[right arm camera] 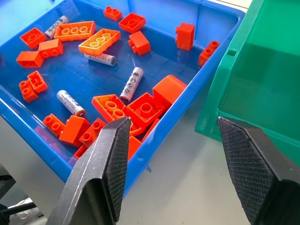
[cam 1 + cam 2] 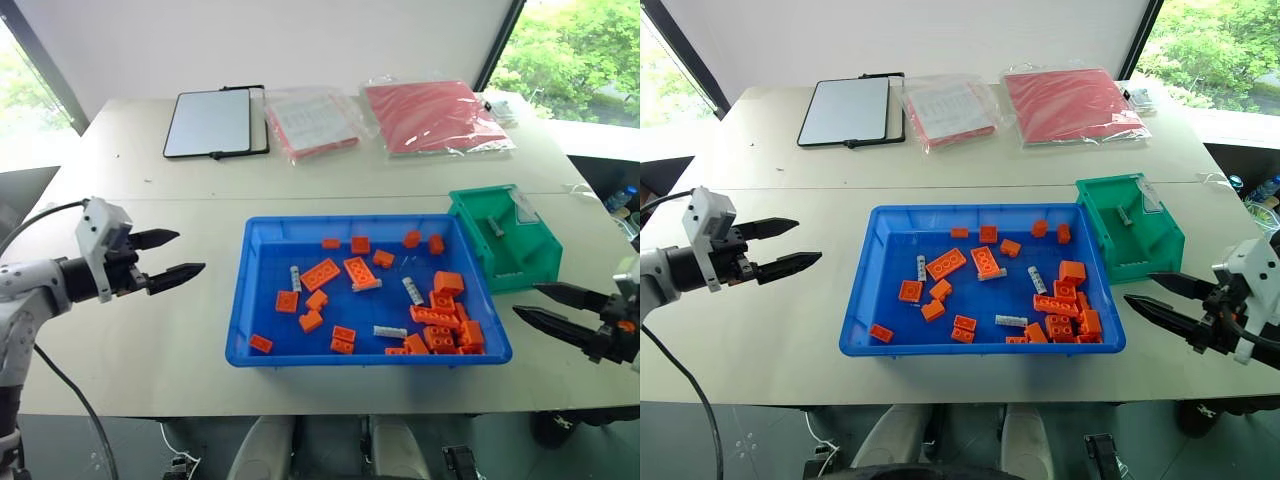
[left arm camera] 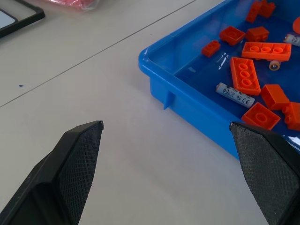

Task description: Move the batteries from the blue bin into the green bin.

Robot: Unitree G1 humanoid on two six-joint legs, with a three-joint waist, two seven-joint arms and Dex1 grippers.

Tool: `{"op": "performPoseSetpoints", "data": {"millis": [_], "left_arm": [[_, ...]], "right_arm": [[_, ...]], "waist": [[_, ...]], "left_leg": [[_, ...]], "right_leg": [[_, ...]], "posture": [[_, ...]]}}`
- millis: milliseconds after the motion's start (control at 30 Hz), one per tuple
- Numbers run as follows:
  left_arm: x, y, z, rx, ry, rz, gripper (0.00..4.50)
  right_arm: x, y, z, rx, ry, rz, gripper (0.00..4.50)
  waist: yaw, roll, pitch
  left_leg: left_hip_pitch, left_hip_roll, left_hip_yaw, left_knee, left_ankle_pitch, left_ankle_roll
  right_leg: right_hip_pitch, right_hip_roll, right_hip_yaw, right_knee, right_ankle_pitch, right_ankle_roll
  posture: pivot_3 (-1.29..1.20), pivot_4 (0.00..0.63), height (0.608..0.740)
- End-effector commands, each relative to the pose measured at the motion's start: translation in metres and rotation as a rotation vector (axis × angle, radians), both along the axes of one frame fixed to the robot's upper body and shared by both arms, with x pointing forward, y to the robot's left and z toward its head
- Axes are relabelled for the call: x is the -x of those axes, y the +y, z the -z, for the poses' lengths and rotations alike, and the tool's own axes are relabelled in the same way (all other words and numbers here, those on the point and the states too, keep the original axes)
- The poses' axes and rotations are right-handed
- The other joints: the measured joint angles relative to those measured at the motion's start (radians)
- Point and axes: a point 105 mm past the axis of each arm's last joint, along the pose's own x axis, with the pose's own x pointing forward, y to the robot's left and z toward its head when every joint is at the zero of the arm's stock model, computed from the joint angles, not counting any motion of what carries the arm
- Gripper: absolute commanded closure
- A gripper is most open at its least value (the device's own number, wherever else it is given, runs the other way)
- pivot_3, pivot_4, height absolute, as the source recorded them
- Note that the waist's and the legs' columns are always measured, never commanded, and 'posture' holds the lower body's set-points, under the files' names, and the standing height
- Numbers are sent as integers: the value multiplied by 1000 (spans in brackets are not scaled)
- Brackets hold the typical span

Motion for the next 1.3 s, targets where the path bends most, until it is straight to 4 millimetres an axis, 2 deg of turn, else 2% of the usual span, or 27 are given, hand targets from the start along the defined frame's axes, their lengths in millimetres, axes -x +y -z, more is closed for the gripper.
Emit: {"op": "performPoseSetpoints", "data": {"millis": [33,400,600,767,900,1033,1167,1233,1300], "left_arm": [[3,-5,-8,-11,-39,27,0],[-5,-15,-14,38,-91,8,0],[7,-29,-4,38,-44,77,0],[12,-38,-11,50,-36,135,0],[24,-46,-20,28,-17,229,0],[26,-49,-29,7,-13,280,0],[28,-47,-30,-34,3,321,0],[26,-43,-32,-41,0,322,0],[23,-41,-34,-40,-5,313,0]], "right_arm": [[1,2,-5,15,-24,-5,1499],[-2,-1,-7,43,-18,-1,1499],[-2,2,-12,71,-18,-27,1499],[-11,11,-23,80,-40,-53,1499],[-35,59,-43,45,-103,-155,1499],[-71,116,-51,-6,-122,-206,1499],[-102,174,-35,-44,-26,-207,1499],[-106,213,-12,-5,69,-264,1499],[-106,245,2,31,114,-322,1499]], "waist": [[0,0,0],[0,0,0],[0,0,0],[-2,0,0],[-15,1,0],[-33,0,1],[-38,1,1],[-41,1,1],[-43,1,1]], "left_leg": [[0,0,0,0,0,0],[1,0,0,5,0,0],[1,0,0,8,0,0],[0,0,0,12,0,0],[0,1,0,12,0,0],[0,2,-1,12,0,0],[-3,3,-1,11,0,0],[-5,1,0,11,1,-1],[-7,0,0,11,2,-3]], "right_leg": [[0,0,0,0,0,0],[1,1,-1,4,0,0],[2,1,-1,5,1,-1],[3,1,-1,7,2,-1],[2,1,-1,7,2,-2],[1,1,-3,8,3,-3],[-3,1,-3,8,3,-4],[-7,0,-3,13,4,-5],[-10,0,-3,16,6,-2]], "posture": [[0,150,734],[0,150,734],[0,150,734],[0,150,734],[0,150,734],[0,150,734],[0,150,734],[0,150,734],[0,150,734]]}}
